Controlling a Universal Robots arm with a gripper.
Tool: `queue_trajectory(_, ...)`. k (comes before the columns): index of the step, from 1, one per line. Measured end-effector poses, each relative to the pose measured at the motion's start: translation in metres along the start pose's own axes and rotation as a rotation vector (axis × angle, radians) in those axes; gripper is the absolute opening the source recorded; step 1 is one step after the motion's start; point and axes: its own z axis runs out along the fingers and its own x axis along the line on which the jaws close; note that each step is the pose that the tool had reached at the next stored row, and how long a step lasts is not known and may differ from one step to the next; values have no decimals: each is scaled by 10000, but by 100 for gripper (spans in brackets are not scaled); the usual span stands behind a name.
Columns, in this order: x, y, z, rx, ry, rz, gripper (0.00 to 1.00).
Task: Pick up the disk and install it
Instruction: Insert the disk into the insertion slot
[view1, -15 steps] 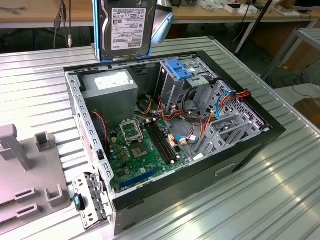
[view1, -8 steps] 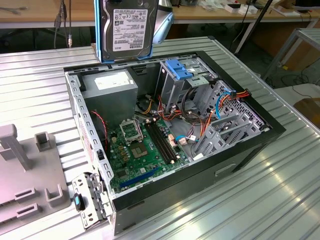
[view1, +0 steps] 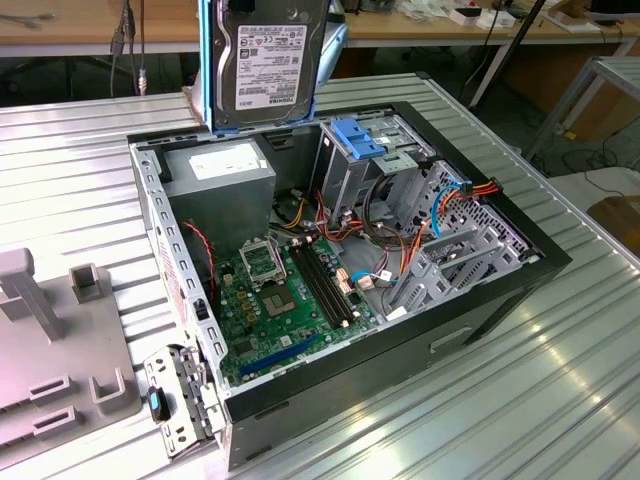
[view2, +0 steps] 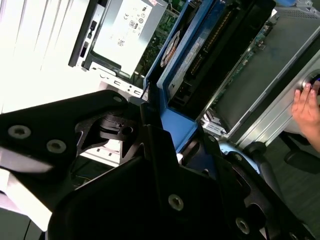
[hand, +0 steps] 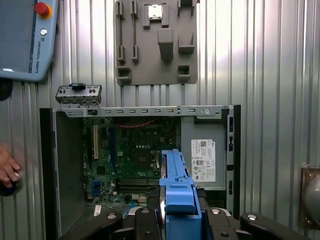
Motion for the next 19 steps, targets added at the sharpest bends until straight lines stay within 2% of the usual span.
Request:
queue_trajectory(9,195,-81,17,-1,1,1,37)
queue_trajectory(16,267,-121,24,-1,5,-1,37)
queue_trajectory(19,277,-166,28,-1,12,0,37)
